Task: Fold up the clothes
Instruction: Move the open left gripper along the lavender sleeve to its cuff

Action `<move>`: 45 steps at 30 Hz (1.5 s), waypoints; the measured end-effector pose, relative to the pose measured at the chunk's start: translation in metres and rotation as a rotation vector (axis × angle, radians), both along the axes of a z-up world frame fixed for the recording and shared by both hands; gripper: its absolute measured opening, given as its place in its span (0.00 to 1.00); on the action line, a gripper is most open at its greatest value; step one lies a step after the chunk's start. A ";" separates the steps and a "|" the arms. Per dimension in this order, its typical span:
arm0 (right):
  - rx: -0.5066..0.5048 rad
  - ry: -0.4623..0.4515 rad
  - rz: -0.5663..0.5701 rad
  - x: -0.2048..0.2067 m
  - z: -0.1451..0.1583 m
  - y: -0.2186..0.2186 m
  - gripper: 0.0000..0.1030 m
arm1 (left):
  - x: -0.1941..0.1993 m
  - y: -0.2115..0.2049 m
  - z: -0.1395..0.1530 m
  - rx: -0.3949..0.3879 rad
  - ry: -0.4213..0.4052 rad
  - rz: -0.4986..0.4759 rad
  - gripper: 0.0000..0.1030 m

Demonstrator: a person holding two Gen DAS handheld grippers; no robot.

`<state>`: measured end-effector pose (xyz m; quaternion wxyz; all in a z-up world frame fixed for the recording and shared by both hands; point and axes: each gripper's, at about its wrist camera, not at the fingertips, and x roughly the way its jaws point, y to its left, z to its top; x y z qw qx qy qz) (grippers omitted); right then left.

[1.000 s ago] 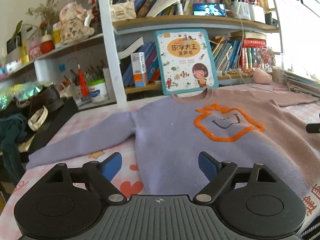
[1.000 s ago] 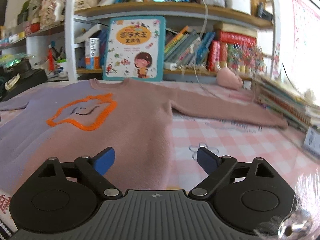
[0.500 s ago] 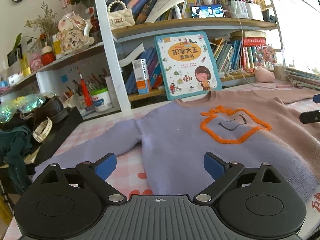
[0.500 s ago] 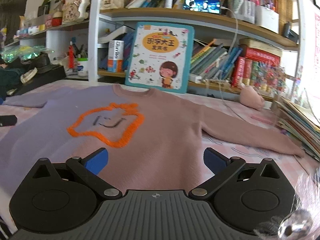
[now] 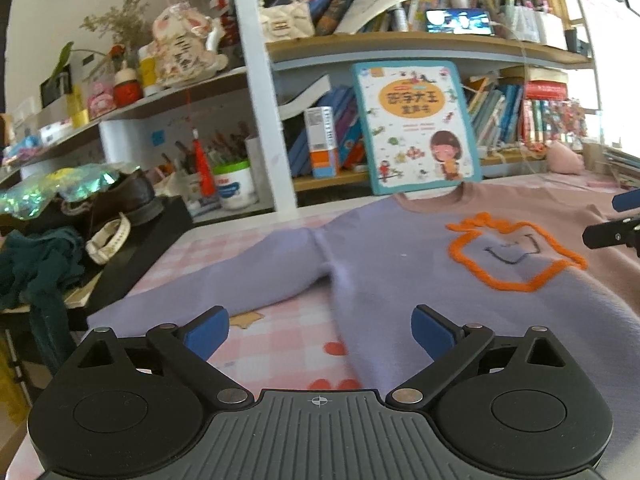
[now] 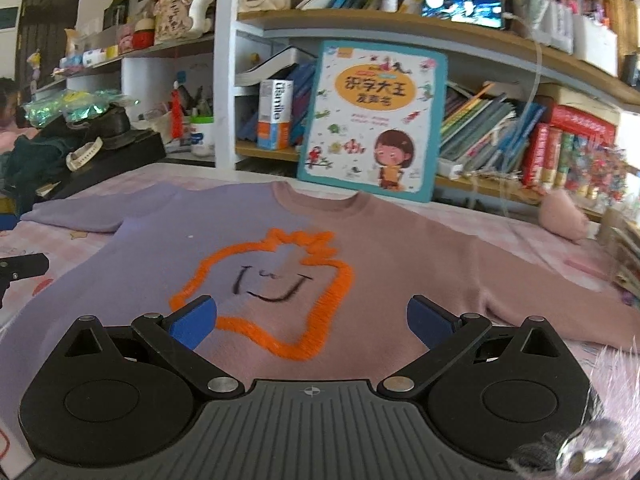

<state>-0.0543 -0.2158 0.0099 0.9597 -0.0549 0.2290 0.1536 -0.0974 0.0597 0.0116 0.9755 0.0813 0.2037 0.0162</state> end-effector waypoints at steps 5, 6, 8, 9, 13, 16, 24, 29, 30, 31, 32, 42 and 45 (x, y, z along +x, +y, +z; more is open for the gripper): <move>-0.001 0.015 0.053 0.019 -0.003 0.016 0.99 | 0.013 0.016 0.000 -0.009 0.012 0.059 0.97; -0.001 0.016 0.063 0.022 -0.003 0.019 0.99 | 0.016 0.019 0.000 -0.010 0.012 0.071 0.97; -0.002 0.014 0.083 0.028 -0.002 0.024 0.99 | 0.023 0.024 0.001 -0.012 0.014 0.096 0.97; -0.005 0.011 0.092 0.031 -0.002 0.026 0.99 | 0.026 0.027 0.001 -0.014 0.015 0.109 0.97; -0.011 -0.009 0.111 0.039 0.000 0.031 0.99 | 0.041 0.038 0.004 -0.023 0.021 0.156 0.97; -0.015 -0.015 0.115 0.045 -0.002 0.032 0.99 | 0.051 0.045 0.003 -0.019 0.025 0.190 0.97; 0.011 0.008 0.120 0.053 -0.011 0.029 0.99 | 0.075 0.057 -0.001 0.021 0.073 0.250 0.97; 0.022 0.027 0.134 0.053 -0.015 0.027 0.99 | 0.086 0.080 -0.002 -0.016 0.095 0.339 0.97; 0.021 0.028 0.136 0.053 -0.015 0.028 0.99 | 0.088 0.085 -0.002 -0.024 0.099 0.357 0.97; 0.018 0.030 0.137 0.053 -0.015 0.028 0.99 | 0.090 0.089 -0.003 -0.032 0.104 0.375 0.97; 0.012 0.035 0.140 0.054 -0.016 0.029 0.99 | 0.092 0.094 -0.003 -0.039 0.108 0.393 0.97; -0.054 0.064 0.172 0.056 -0.021 0.041 0.99 | 0.099 0.146 -0.016 -0.140 0.182 0.579 0.97; -0.036 0.078 0.173 0.058 -0.021 0.039 0.99 | 0.095 0.161 -0.015 -0.175 0.145 0.632 0.95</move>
